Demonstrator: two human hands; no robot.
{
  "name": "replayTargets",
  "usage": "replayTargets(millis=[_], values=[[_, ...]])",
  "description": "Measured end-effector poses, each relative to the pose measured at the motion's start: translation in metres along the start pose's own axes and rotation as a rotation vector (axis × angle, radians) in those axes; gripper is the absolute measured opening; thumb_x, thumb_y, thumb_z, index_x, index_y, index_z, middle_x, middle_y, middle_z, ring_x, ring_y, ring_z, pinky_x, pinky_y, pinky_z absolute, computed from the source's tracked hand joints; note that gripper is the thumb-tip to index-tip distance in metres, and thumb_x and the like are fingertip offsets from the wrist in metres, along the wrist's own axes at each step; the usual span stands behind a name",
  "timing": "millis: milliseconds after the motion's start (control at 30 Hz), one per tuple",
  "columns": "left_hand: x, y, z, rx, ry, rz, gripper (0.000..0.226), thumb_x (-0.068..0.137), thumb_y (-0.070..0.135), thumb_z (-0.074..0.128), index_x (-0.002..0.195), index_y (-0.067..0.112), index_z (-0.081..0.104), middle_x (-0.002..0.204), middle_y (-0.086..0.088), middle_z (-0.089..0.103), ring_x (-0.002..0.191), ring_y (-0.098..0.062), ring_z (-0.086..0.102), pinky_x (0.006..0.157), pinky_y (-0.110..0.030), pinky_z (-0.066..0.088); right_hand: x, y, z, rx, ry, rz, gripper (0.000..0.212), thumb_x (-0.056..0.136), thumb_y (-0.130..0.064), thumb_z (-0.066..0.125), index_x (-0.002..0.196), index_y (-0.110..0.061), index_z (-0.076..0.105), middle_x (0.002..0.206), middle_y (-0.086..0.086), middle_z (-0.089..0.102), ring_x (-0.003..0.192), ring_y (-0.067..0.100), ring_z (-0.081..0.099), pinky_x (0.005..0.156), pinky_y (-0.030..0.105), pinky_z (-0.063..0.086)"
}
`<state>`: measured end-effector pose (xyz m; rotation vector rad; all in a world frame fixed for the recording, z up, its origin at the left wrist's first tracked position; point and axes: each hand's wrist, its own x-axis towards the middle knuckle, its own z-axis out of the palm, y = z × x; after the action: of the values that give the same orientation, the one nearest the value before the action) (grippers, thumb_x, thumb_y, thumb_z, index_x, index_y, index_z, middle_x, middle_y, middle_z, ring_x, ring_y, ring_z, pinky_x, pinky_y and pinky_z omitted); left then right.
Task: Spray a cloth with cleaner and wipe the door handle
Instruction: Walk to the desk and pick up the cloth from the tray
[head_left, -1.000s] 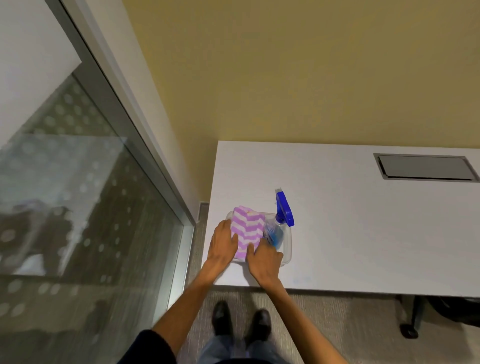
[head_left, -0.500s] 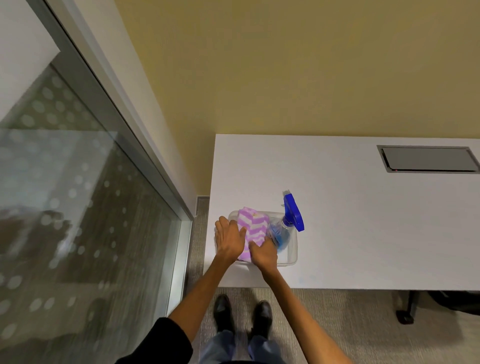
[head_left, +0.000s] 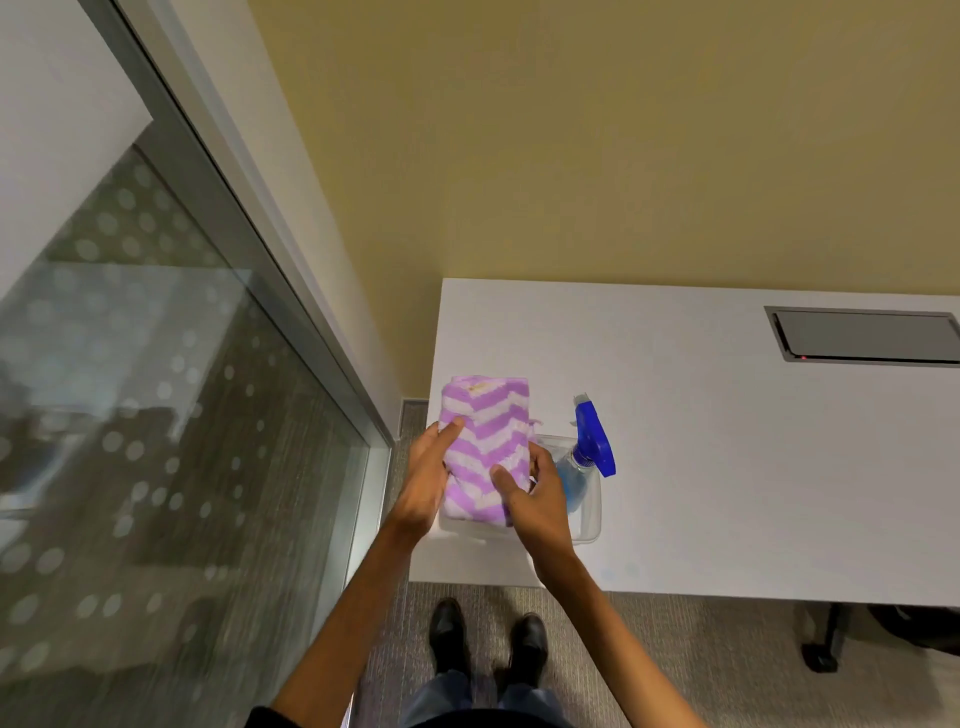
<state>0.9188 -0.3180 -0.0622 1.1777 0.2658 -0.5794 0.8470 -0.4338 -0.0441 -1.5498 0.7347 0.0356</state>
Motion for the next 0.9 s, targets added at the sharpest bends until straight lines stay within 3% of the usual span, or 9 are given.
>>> replayTargets(millis=[133,200,333,433,533,633,700,900], values=[[-0.009,0.012,0.001,-0.253,-0.010,-0.116,0.049,0.090,0.040,0.063,0.131,0.014,0.058,0.118,-0.009,0.074,0.106,-0.028,0.073,0.079,-0.043,0.063,-0.015,-0.025,0.004,-0.001,-0.030,-0.095,0.045,0.093,-0.030,0.063,0.131,-0.026,0.040,0.120,-0.006,0.054,0.107,0.009,0.056,0.069,0.007,0.054],[-0.014,0.019,0.000,-0.312,-0.049,-0.129,0.057,0.081,0.039,0.074,0.130,0.013,0.059,0.116,-0.010,0.075,0.106,-0.029,0.073,0.077,-0.044,0.062,-0.019,-0.034,0.002,0.028,-0.047,-0.118,0.044,0.093,-0.029,0.063,0.131,-0.027,0.040,0.117,-0.008,0.055,0.103,0.005,0.058,0.064,0.004,0.051],[-0.024,0.030,-0.004,-0.344,-0.130,-0.146,0.087,0.042,0.034,0.099,0.118,0.008,0.065,0.108,-0.014,0.076,0.099,-0.031,0.075,0.072,-0.045,0.062,-0.025,-0.047,-0.002,0.053,-0.087,-0.139,0.045,0.094,-0.028,0.062,0.134,-0.023,0.041,0.121,-0.004,0.058,0.109,0.009,0.061,0.069,0.008,0.054],[-0.029,0.031,-0.005,-0.321,-0.151,-0.178,0.095,0.033,0.029,0.100,0.118,0.010,0.063,0.103,-0.013,0.076,0.095,-0.031,0.075,0.073,-0.046,0.062,-0.030,-0.050,-0.001,0.082,-0.122,-0.127,0.047,0.095,-0.024,0.061,0.138,-0.020,0.042,0.127,0.001,0.059,0.115,0.016,0.061,0.091,0.028,0.057],[-0.034,0.031,-0.005,-0.341,-0.139,-0.184,0.099,0.031,0.026,0.098,0.122,0.011,0.061,0.102,-0.014,0.074,0.096,-0.032,0.072,0.080,-0.048,0.060,-0.034,-0.051,0.003,0.090,-0.161,-0.113,0.047,0.095,-0.022,0.061,0.138,-0.022,0.042,0.127,0.002,0.059,0.115,0.017,0.061,0.094,0.036,0.057],[-0.038,0.031,-0.004,-0.401,-0.114,-0.184,0.098,0.032,0.029,0.097,0.121,0.013,0.062,0.103,-0.013,0.073,0.096,-0.032,0.072,0.082,-0.049,0.060,-0.035,-0.052,0.004,0.105,-0.169,-0.120,0.042,0.095,-0.020,0.061,0.133,-0.024,0.044,0.124,0.001,0.060,0.110,0.012,0.062,0.083,0.023,0.058],[-0.039,0.032,-0.005,-0.452,-0.121,-0.175,0.092,0.037,0.032,0.097,0.121,0.012,0.064,0.106,-0.014,0.074,0.096,-0.032,0.073,0.080,-0.049,0.061,-0.035,-0.051,0.003,0.145,-0.166,-0.116,0.042,0.094,-0.017,0.062,0.132,-0.023,0.046,0.123,0.001,0.061,0.110,0.014,0.062,0.083,0.023,0.057],[-0.041,0.037,-0.005,-0.382,-0.119,-0.154,0.088,0.062,0.042,0.088,0.138,0.010,0.056,0.119,-0.015,0.070,0.112,-0.034,0.067,0.098,-0.054,0.053,-0.038,-0.042,-0.004,0.220,-0.137,-0.071,0.036,0.091,-0.013,0.062,0.123,-0.025,0.051,0.116,-0.001,0.064,0.105,0.015,0.066,0.082,0.030,0.058]])
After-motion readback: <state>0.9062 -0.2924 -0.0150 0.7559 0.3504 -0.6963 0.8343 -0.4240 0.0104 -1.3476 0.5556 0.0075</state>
